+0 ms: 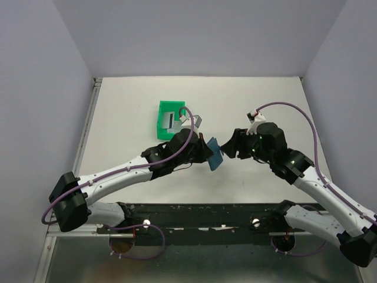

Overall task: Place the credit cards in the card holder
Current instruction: Open the card holder, then place the card holder at the center of the board.

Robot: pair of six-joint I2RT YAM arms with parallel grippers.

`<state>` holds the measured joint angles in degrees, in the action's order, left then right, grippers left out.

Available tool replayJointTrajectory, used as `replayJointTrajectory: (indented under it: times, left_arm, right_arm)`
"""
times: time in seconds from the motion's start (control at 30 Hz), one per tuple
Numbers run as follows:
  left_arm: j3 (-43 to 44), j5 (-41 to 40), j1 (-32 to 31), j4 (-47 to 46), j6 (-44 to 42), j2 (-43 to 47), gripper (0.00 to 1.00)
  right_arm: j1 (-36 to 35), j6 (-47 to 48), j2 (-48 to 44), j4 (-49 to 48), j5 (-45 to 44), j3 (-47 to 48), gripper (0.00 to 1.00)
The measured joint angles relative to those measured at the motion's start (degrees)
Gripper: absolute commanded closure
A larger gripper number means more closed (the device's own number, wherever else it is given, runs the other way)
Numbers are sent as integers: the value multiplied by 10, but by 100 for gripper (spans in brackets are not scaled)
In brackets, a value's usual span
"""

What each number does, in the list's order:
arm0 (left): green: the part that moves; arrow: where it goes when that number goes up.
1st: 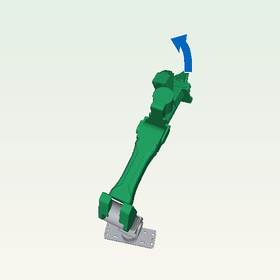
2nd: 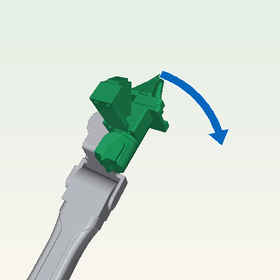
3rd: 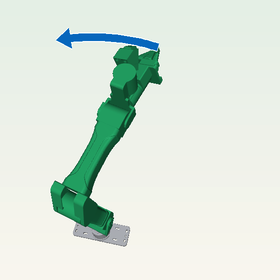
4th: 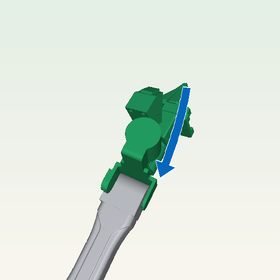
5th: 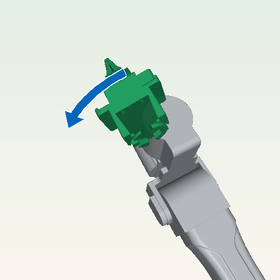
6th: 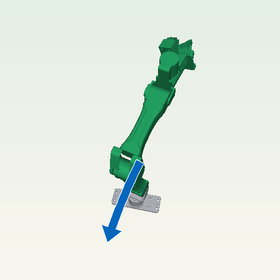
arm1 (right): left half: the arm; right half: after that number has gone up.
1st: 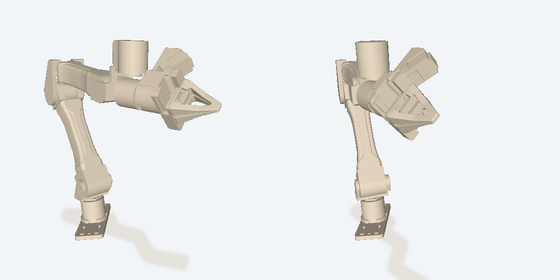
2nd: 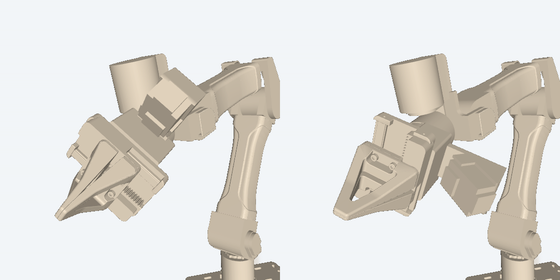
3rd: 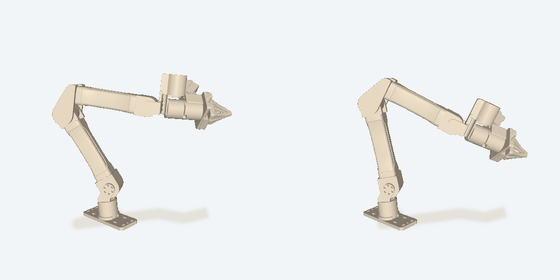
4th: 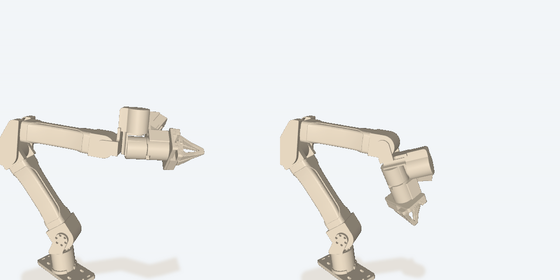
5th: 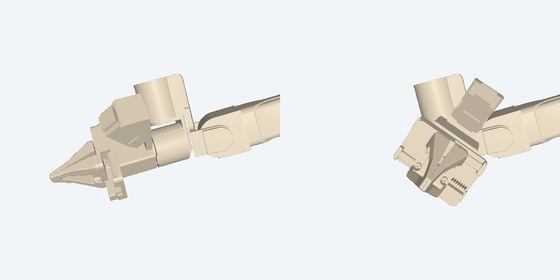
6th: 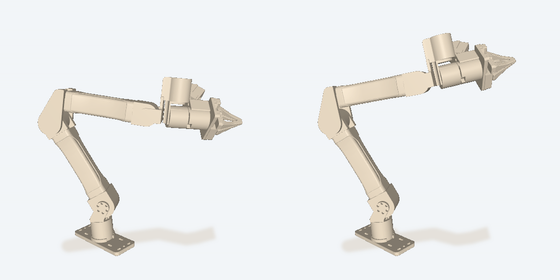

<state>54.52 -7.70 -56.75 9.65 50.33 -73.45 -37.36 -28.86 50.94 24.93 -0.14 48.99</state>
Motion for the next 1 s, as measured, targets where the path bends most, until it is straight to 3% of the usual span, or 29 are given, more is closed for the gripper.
replayJointTrajectory:
  times: [0.5, 0.73, 0.87, 1.0]
  left_arm:
    - [3, 14, 0, -1, -11, -4, 100]
    - [4, 20, 0, 0, -17, -9, 100]
    - [12, 24, 3, 10, -29, -16, 100]
    - [24, 59, 27, 25, -54, -36, 94]
  right_arm:
    - [0, 6, 98, -10, 49, -2, 52]
    - [0, 9, 116, -10, 38, -6, 71]
    - [0, 6, 127, -10, 26, -13, 88]
    - [0, 1, 136, -10, 13, -21, 92]
